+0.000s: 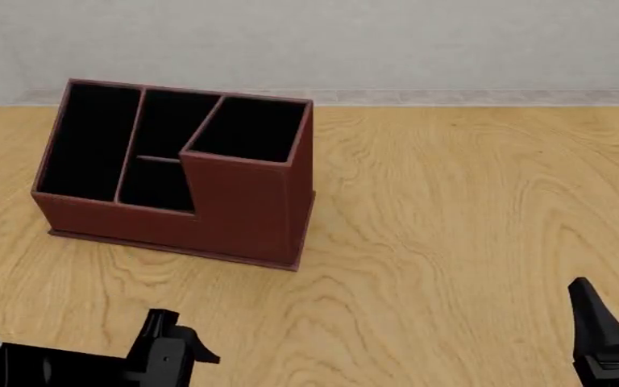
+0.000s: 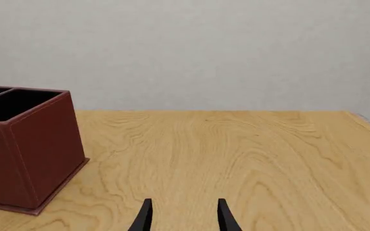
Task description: Pick up the book and place it in the left compartment of the caddy.
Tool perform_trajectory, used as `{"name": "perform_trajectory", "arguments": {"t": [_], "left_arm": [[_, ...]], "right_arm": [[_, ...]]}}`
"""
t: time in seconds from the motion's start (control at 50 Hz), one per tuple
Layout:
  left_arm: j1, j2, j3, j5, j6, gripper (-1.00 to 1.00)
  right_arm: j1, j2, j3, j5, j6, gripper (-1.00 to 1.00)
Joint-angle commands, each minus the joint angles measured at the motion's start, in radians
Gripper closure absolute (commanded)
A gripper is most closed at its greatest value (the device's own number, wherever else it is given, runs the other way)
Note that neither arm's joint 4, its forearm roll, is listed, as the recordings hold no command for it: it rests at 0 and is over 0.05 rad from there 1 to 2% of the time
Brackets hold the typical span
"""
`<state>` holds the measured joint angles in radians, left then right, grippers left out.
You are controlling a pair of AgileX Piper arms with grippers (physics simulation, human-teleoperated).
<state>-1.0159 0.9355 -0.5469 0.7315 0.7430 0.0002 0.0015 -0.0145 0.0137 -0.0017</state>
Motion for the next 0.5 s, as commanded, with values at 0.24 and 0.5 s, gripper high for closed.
{"name": "perform_trajectory", "arguments": {"t": [0.24,0.5], "left_arm": [[-0.088,0.099,0.023,-0.098,-0.129,-1.00],[-0.122,0.122,0.050,-0.146,-0.195,-1.00]], "right_arm": [[0.000,0.002,0.004,-0.006,0.000,-1.00],[0.000,0.002,0.004,-0.006,0.000,-1.00]]}}
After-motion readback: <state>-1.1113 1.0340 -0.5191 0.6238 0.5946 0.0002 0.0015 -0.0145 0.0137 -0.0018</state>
